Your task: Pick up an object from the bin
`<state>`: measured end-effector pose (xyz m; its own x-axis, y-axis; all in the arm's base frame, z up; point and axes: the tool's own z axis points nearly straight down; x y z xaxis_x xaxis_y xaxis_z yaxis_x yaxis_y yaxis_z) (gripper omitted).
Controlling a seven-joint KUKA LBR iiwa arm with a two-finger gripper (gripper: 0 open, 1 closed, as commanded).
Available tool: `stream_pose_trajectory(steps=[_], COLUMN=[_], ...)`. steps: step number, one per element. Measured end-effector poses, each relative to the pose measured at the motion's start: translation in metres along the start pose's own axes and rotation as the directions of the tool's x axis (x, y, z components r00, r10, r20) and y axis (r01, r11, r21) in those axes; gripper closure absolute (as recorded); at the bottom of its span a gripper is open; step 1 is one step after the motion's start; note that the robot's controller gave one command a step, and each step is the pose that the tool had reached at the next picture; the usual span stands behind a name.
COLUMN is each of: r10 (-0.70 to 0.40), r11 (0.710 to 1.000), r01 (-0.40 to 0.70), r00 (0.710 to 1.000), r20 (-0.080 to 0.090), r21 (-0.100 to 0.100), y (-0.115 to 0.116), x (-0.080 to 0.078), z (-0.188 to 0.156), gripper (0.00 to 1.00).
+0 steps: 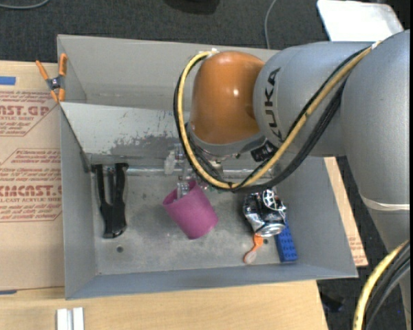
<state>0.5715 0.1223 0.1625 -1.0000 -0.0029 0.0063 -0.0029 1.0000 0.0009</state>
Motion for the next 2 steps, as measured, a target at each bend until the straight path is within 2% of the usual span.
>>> stream_pose_trajectory(steps=[1,2], r10=[0.001,-0.096], r11=[1.0,0.995], r01=[-0.001,0.096], r00=[1.0,0.995], r20=[0.008,0.01], r21=[-0.001,0.001], y=[0.0,0.0], x=[-0.002,0.0], z=[-0.005,0.008], gripper=[0.0,0.0])
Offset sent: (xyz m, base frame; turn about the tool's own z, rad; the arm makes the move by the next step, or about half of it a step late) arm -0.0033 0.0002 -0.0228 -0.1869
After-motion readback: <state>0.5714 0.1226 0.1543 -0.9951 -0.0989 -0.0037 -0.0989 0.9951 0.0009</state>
